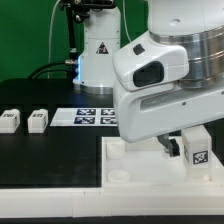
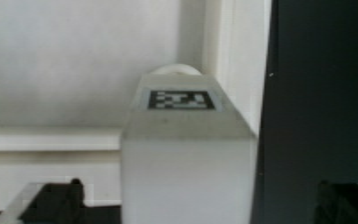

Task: Assemble one leg

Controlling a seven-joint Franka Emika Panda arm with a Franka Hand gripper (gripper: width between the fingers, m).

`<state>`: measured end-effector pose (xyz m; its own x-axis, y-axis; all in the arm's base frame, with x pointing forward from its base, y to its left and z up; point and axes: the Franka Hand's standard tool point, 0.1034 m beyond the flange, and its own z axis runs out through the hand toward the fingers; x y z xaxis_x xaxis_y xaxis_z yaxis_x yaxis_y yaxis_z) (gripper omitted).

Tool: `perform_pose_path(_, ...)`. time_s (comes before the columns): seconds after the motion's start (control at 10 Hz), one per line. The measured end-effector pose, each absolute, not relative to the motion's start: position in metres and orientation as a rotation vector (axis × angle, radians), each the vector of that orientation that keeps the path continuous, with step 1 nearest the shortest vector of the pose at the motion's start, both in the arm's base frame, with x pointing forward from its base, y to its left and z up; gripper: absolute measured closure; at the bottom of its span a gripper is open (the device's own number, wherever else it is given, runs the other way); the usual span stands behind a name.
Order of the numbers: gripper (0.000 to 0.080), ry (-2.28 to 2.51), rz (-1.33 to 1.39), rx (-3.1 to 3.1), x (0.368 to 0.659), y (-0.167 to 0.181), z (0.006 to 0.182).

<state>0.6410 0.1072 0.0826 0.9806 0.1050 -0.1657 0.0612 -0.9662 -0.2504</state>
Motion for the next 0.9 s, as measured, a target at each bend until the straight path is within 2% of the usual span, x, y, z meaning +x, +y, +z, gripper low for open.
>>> perform_pose_path(0.1,0.0150,-0.123,0.265,-2.880,0.6413,0.1069,0.0827)
perform_pose_path(0.2,0.0264,-0.123,0.266,-2.879,0.6412,0.1070,0.0824)
perform_pose_path(0.3,0.0264,-0.123,0.266,-2.879,0.6410,0.1070,0.0820)
perform_pose_path(0.4,0.0437,-0.123,0.267,-2.879,0.6408,0.1070,0.0817)
perform_pose_path(0.5,0.0505,-0.120,0.268,-2.882,0.6410,0.1047,0.0811)
perform_pose_path(0.8,0.0505,-0.031,0.204,-2.902,0.6431,0.1035,0.0795)
perform_pose_path(0.9,0.0505,0.199,0.189,-2.914,0.6407,0.1021,0.0796)
